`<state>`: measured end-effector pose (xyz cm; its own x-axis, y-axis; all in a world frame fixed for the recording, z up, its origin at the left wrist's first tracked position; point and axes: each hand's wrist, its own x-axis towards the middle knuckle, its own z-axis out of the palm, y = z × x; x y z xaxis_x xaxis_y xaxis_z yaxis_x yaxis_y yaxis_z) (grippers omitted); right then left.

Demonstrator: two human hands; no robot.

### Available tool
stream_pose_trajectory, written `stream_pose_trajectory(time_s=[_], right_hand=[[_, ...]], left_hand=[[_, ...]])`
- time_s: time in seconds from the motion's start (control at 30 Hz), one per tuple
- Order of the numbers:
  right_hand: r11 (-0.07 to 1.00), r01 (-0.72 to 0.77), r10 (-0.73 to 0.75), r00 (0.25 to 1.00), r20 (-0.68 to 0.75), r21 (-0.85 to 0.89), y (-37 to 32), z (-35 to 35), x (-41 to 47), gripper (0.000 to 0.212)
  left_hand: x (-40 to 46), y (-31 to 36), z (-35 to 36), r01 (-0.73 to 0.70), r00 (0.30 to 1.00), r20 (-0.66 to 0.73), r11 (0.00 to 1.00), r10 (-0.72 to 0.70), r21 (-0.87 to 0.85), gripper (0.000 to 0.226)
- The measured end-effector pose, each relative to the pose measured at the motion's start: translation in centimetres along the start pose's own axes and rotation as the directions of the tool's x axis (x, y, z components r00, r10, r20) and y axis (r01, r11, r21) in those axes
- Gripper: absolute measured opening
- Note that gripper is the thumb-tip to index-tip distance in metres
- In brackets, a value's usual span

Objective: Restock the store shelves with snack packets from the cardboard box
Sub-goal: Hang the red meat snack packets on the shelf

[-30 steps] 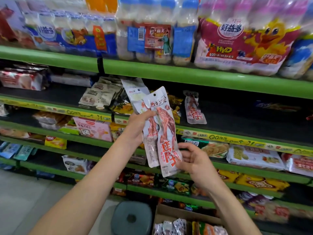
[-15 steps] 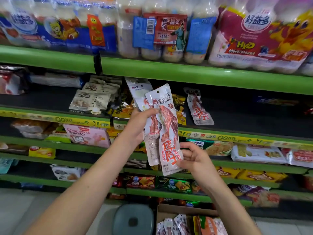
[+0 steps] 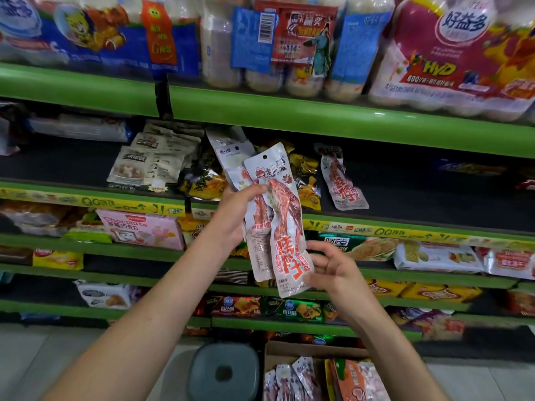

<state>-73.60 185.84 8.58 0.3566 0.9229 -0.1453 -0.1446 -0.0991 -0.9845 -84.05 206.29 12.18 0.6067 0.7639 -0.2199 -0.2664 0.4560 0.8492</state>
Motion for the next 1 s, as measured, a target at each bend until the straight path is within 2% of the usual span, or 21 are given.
stream_pose_trajectory(time_s=[0.2, 0.33, 0.43, 0.6, 0.7, 0.8, 0.9, 1.0], right_hand=[[0.998, -0.043, 0.043, 0.999, 0.021, 0.04, 0.4, -0.4, 0.0, 0.054], [0.995, -0.042, 0.045, 0.999, -0.024, 0.093, 0.7, -0.4, -0.2, 0.055], [0.992, -0.017, 0.024, 0.998, -0.061, 0.123, 0.8, -0.6, -0.4, 0.048], [0.996, -0.057, 0.064, 0.993, -0.103, 0.071, 0.3, -0.4, -0.6, 0.044], [0.996, -0.084, 0.082, 0.986, -0.147, -0.007, -1.2, 0.5, -0.4, 0.022], [0.994, -0.082, 0.064, 0.974, -0.216, -0.075, -2.7, 1.2, 0.3, 0.023], [0.994, -0.05, 0.021, 0.963, -0.268, -0.1, -4.3, 1.0, 0.7, 0.008], [0.993, -0.057, 0.015, 0.933, -0.359, -0.107, -5.7, -1.1, 1.1, 0.008]], left_hand=[[0.2, -0.2, 0.0, -0.014, 1.0, 0.022, 1.0, 0.014, -0.004, 0.023], [0.4, -0.4, 0.1, -0.016, 1.0, -0.026, 1.0, 0.015, -0.021, 0.024], [0.5, -0.5, 0.3, -0.024, 0.999, -0.029, 0.999, 0.023, -0.031, 0.024], [0.4, -0.4, 0.5, -0.032, 0.999, -0.02, 0.999, 0.032, -0.006, 0.024], [0.3, -0.5, 1.0, -0.052, 0.998, -0.043, 0.999, 0.052, -0.005, 0.025], [-0.1, -0.5, 2.2, -0.084, 0.996, -0.024, 0.996, 0.084, 0.018, 0.027], [-0.5, -0.4, 3.5, -0.117, 0.993, 0.021, 0.991, 0.116, 0.072, 0.029], [-0.6, -0.1, 3.8, -0.093, 0.995, 0.027, 0.995, 0.092, 0.047, 0.024]])
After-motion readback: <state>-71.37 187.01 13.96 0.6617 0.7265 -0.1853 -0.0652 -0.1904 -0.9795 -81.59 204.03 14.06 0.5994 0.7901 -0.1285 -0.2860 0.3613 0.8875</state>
